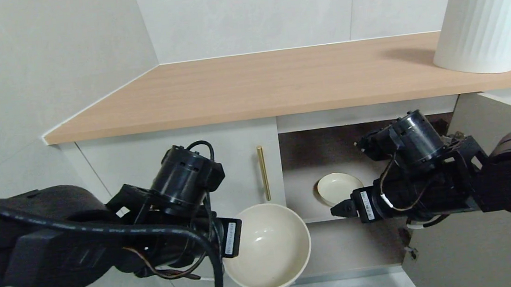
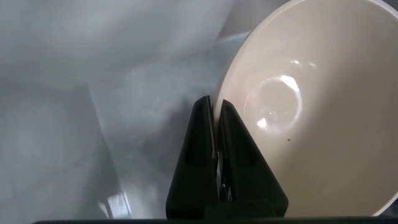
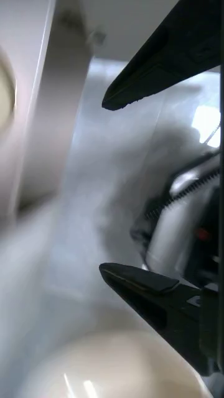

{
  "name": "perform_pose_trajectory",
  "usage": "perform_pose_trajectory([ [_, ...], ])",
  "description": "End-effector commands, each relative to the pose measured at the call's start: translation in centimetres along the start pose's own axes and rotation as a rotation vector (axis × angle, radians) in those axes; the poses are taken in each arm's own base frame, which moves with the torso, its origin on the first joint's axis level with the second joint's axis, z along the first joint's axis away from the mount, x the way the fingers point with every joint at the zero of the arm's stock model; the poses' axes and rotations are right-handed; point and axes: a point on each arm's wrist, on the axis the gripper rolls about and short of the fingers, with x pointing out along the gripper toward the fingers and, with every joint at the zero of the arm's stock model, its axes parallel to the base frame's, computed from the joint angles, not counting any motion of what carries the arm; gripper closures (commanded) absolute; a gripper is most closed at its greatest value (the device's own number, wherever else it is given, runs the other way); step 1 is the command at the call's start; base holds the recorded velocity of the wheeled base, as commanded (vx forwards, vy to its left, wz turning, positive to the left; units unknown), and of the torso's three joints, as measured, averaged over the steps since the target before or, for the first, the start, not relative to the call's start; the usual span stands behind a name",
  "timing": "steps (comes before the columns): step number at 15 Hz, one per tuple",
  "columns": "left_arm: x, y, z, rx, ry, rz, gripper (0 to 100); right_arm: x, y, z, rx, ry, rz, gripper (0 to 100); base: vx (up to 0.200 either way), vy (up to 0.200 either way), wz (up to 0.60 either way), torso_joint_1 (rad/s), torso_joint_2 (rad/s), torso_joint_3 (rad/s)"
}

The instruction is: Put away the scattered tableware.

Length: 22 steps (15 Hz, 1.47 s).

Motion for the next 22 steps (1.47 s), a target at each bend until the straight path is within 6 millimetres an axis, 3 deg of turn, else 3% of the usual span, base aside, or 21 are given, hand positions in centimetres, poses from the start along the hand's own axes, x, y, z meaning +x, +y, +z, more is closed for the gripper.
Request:
perform_pose_trajectory([
  [1,1.9,-2.0,0.2,0.068,0.023,-0.016,100,-2.2,1.0,-0.3,-0.020,-0.033,0.052,0,0.000,0.000,0.00,0.000,0.00,0.000],
  [6,3.7,-3.8,-1.5,0.130,0.068,0.026,100,-0.4,3.3,-2.4,-0.087,0.068,0.107,0,0.000,0.000,0.00,0.000,0.00,0.000],
  [16,2.9,-4.2,-1.3,0.115,0.030,0.019,100,2.6,3.9,-3.4,-0.090,0.120,0.090,0,0.000,0.000,0.00,0.000,0.00,0.000],
  [17,2.9,-4.2,-1.3,0.115,0.028,0.025,100,2.7,3.9,-3.4,-0.089,0.122,0.087,100,0.000,0.000,0.00,0.000,0.00,0.000],
  [22,2.4,-4.5,-1.4,0.121,0.017,0.020,100,3.4,4.0,-3.6,-0.084,0.123,0.088,100,0.000,0.000,0.00,0.000,0.00,0.000],
])
